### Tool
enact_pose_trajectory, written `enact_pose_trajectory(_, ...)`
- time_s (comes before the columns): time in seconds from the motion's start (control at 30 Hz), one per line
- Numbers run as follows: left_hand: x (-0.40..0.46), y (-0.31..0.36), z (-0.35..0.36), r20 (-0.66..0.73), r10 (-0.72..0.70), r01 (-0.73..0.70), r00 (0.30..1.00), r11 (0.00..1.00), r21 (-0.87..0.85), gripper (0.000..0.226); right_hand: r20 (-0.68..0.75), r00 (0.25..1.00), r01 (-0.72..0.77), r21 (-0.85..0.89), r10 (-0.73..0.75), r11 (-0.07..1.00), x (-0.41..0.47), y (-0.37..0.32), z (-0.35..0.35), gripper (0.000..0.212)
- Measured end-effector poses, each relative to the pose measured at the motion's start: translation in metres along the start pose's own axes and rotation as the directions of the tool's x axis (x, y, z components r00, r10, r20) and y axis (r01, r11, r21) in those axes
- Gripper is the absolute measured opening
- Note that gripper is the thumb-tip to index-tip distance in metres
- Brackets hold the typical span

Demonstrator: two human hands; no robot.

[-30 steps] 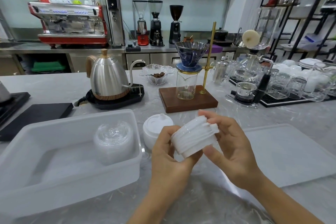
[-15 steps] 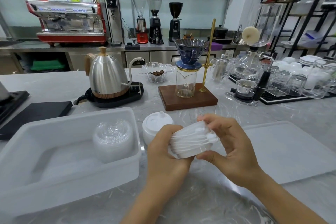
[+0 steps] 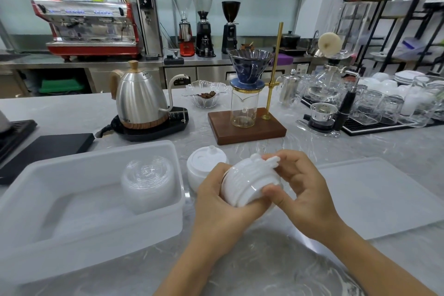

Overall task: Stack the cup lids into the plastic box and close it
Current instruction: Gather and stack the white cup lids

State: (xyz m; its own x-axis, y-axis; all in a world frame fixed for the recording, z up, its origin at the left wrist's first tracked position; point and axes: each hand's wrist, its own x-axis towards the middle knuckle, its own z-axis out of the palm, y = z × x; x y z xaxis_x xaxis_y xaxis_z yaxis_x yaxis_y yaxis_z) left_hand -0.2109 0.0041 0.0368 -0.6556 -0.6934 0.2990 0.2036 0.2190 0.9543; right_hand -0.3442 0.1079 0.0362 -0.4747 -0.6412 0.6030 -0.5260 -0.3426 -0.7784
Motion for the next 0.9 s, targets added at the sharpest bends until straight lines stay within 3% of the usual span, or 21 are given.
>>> enact_pose_trajectory(0.13, -0.002, 0.002, 0.004, -0.036, -0.014, 0.010, 0.999, 0.995, -0.097, 0.041, -0.095, 0.992, -0.091, -0.016, 0.089, 0.996, 0.000, 0.004, 0.006, 0.047)
enact_pose_trajectory(0.23, -0.003, -0.001, 0.009, -0.094, 0.050, -0.053, 0.994, 0.998, -0.030, 0.040, -0.184, 0.967, -0.190, -0.056, 0.177, 0.980, -0.001, 0.004, 0.010, 0.041)
enact_pose_trajectory(0.3, -0.003, -0.004, 0.012, -0.147, 0.083, -0.080, 0.986, 0.996, 0.025, 0.039, -0.080, 0.974, -0.216, -0.021, 0.214, 0.976, -0.003, 0.003, 0.018, 0.025)
enact_pose_trajectory(0.4, -0.002, -0.010, 0.013, -0.181, 0.105, -0.091, 0.978, 0.992, 0.083, 0.041, 0.138, 0.956, -0.270, 0.060, 0.260, 0.961, -0.008, 0.003, 0.025, 0.036)
enact_pose_trajectory(0.53, -0.006, -0.013, 0.013, -0.067, 0.082, -0.076, 0.994, 0.993, 0.092, 0.049, 0.120, 0.926, -0.366, 0.035, 0.359, 0.930, -0.011, 0.005, 0.026, 0.077)
enact_pose_trajectory(0.63, -0.007, -0.015, 0.015, 0.052, 0.085, -0.089, 0.995, 0.991, 0.099, 0.057, 0.023, 0.926, -0.377, 0.015, 0.377, 0.926, -0.012, 0.011, 0.023, 0.071)
enact_pose_trajectory(0.9, -0.003, -0.016, 0.004, 0.260, 0.036, -0.035, 0.965, 0.999, -0.011, 0.075, 0.015, 0.932, -0.362, -0.052, 0.363, 0.931, -0.008, 0.015, 0.013, 0.070)
